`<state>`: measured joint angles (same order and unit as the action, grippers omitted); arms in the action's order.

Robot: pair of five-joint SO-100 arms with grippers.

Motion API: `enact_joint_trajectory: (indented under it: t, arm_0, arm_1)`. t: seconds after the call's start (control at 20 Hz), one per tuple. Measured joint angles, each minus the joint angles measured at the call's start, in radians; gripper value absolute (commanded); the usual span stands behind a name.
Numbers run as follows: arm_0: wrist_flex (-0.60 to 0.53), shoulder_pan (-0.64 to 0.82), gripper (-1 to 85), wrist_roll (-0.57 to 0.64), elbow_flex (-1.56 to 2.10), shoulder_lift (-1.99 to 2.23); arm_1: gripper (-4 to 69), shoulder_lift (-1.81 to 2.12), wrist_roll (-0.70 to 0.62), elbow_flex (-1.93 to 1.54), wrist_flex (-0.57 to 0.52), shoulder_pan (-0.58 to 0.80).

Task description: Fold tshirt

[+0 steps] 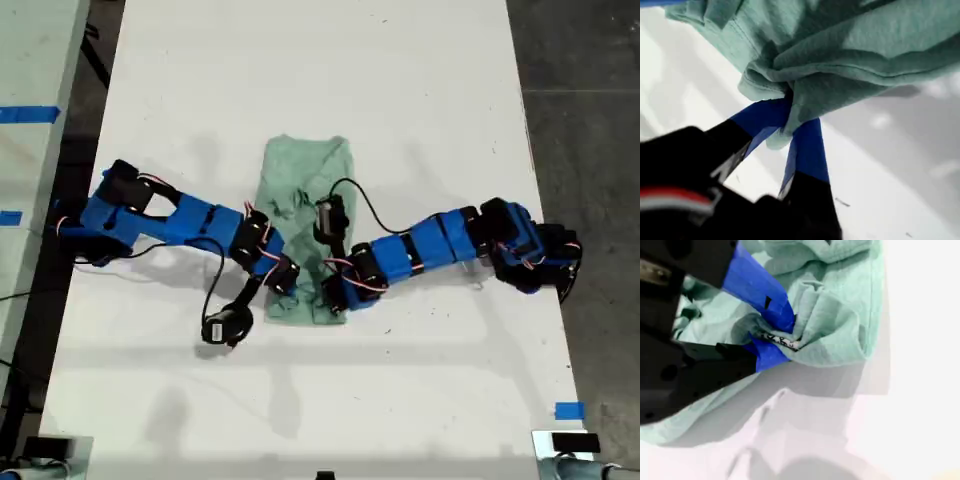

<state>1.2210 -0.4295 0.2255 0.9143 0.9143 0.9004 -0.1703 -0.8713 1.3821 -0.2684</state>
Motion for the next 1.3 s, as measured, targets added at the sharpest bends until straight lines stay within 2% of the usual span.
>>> enact_joint_trajectory:
  t: [0.15,0.35,0.55,0.75,0.9,1.0,1.15,1.2,1.3]
  arm_0:
    - [0.012,-0.091,0.0,0.005,-0.13,-0.015]
    - [-0.071,-0.181,0.0,0.006,-0.156,-0.015]
    - [-0.064,-0.183,0.0,0.067,-0.156,0.006]
    - [0.13,-0.029,0.0,0.239,-0.156,0.172]
    - [0.278,0.181,0.0,0.4,-0.152,0.295]
    - [0.328,0.337,0.0,0.497,-0.129,0.347]
    - [0.328,0.512,0.0,0.607,-0.074,0.367]
    - [0.316,0.548,0.0,0.64,-0.029,0.368]
    - [0.212,0.607,0.0,0.681,0.107,0.368]
  arm_1:
    - [-1.8,0.063,0.028,0.006,0.055,-0.106]
    - [-1.8,0.064,0.066,0.071,0.069,-0.222]
    - [-1.7,0.104,0.025,0.072,0.1,-0.204]
    - [-1.7,0.273,-0.19,0.023,0.212,0.011]
    - [-1.7,0.382,-0.413,-0.025,0.224,0.238]
    - [-1.7,0.436,-0.548,-0.031,0.222,0.379]
    - [-1.7,0.479,-0.707,-0.132,0.167,0.525]
    - [-1.7,0.479,-0.741,-0.179,0.117,0.554]
    - [-1.9,0.479,-0.798,-0.308,-0.021,0.609]
